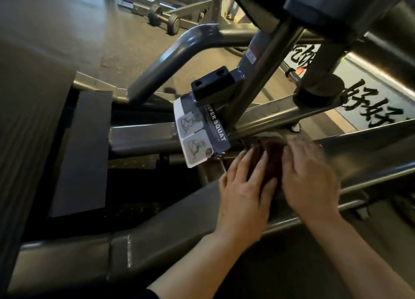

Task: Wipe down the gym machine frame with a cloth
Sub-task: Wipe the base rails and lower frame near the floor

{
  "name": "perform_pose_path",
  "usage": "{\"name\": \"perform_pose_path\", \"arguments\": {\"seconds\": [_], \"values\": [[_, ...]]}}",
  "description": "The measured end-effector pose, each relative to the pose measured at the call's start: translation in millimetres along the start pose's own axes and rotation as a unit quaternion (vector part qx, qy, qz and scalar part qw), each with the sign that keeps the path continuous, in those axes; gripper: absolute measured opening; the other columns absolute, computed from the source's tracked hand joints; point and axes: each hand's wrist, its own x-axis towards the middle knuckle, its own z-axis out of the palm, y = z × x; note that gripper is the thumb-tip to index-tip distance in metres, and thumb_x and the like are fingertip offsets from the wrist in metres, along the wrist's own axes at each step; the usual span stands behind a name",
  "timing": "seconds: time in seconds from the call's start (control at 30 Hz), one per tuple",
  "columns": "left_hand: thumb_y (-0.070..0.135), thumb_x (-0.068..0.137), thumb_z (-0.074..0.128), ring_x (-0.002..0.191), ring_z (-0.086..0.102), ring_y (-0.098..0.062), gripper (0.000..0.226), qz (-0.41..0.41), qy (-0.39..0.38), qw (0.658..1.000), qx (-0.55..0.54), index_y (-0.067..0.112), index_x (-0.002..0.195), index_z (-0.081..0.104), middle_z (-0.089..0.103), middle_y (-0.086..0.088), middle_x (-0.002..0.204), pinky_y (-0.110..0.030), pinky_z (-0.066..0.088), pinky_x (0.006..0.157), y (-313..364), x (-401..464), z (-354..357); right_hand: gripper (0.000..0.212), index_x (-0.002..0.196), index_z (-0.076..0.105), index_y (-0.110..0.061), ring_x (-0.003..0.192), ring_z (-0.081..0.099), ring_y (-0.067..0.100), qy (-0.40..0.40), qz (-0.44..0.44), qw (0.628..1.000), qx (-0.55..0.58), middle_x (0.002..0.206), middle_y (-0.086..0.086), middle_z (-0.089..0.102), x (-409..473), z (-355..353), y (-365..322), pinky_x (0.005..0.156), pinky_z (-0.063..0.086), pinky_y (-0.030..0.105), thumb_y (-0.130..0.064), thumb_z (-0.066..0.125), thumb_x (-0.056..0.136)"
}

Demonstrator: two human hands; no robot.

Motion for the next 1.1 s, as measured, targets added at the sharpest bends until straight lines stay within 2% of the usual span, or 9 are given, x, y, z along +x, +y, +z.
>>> {"name": "perform_pose_path", "arguments": {"seconds": [0.1,0.23,0.4,0.67,0.77,0.83,0.9,0.97,1.1], "values": [[0.050,0.098,0.027,0.144,0.015,-0.001,0.051,-0.047,0.035,0.998,-0.004,0.036,0.147,0.033,0.032,0.014,0.153,-0.031,0.013,0.118,-9.1,10.2,-3.0,0.063,0.135,0.051,-0.009,0.136,0.043,0.030,-0.024,-0.026,0.997,-0.068,0.140,0.019,0.052,-4.2,9.9,0.7,0.113,0.033,0.047,-0.049,0.016,0.100],[0.030,0.100,0.047,0.118,0.050,-0.011,0.025,-0.143,0.070,0.983,-0.088,0.030,0.122,0.059,0.059,0.011,0.120,-0.038,0.038,0.105,-6.1,29.8,-5.8,0.070,0.140,0.045,-0.007,0.135,0.044,0.031,-0.022,-0.011,0.996,-0.084,0.140,0.020,0.051,-3.9,10.0,-3.2,0.111,0.036,0.046,-0.054,0.015,0.099],[0.020,0.095,0.057,0.105,0.045,0.008,0.027,-0.102,0.110,0.986,-0.067,0.031,0.120,0.060,0.051,0.025,0.109,-0.008,0.033,0.090,1.4,16.3,-6.3,0.068,0.136,0.051,-0.011,0.135,0.043,0.035,-0.037,-0.022,0.996,-0.083,0.138,0.023,0.053,-4.0,10.0,-2.5,0.111,0.035,0.049,-0.054,0.013,0.100],[0.032,0.092,0.060,0.107,0.054,-0.001,0.028,-0.134,0.145,0.980,0.036,0.033,0.120,0.064,0.064,0.018,0.112,-0.021,0.044,0.091,18.7,16.3,-9.7,0.068,0.111,0.069,-0.013,0.128,0.051,0.035,-0.050,-0.033,0.997,-0.050,0.125,0.018,0.064,0.1,3.3,0.2,0.106,0.039,0.051,-0.054,0.017,0.097],[0.034,0.093,0.059,0.098,0.061,-0.001,0.013,-0.213,0.120,0.964,-0.107,0.046,0.097,0.065,0.068,0.018,0.099,-0.033,0.052,0.090,18.0,33.9,-21.9,0.062,0.109,0.070,-0.016,0.127,0.053,0.032,-0.069,-0.032,0.996,-0.044,0.124,0.015,0.065,2.1,2.6,-1.8,0.105,0.040,0.049,-0.055,0.024,0.093],[0.031,0.096,0.056,0.098,0.065,-0.008,0.019,-0.255,0.125,0.913,-0.292,0.047,0.092,0.064,0.069,0.011,0.097,-0.041,0.053,0.091,20.4,53.6,-30.4,0.059,0.119,0.064,-0.019,0.131,0.049,0.025,-0.078,-0.033,0.996,-0.003,0.130,0.009,0.062,5.1,0.7,-2.6,0.110,0.036,0.046,-0.056,0.027,0.094],[0.022,0.098,0.052,0.104,0.064,-0.010,0.026,-0.241,0.122,0.882,-0.386,0.047,0.102,0.061,0.067,0.009,0.107,-0.036,0.051,0.093,22.9,73.5,-38.4,0.053,0.135,0.051,-0.024,0.127,0.049,0.013,-0.114,-0.007,0.985,0.130,0.134,0.000,0.058,16.7,-11.5,-8.3,0.108,0.039,0.036,-0.055,0.033,0.095],[0.015,0.099,0.050,0.109,0.061,-0.009,0.035,-0.202,0.105,0.884,-0.408,0.038,0.125,0.054,0.063,0.010,0.115,-0.028,0.050,0.091,24.6,92.7,-49.7,0.052,0.140,0.043,-0.026,0.110,0.052,0.001,-0.138,0.026,0.955,0.262,0.128,-0.006,0.058,37.2,-23.1,-17.2,0.090,0.041,0.020,-0.046,0.045,0.093],[0.015,0.100,0.048,0.119,0.054,-0.013,0.044,-0.204,0.113,0.879,-0.416,0.031,0.141,0.044,0.057,0.016,0.112,-0.038,0.045,0.103,3.4,129.3,-63.1,0.055,0.150,0.029,-0.027,0.125,0.045,0.010,-0.112,0.051,0.957,0.262,0.148,0.000,0.041,93.7,-12.4,-35.5,0.094,0.034,0.021,-0.030,0.050,0.100]]}}
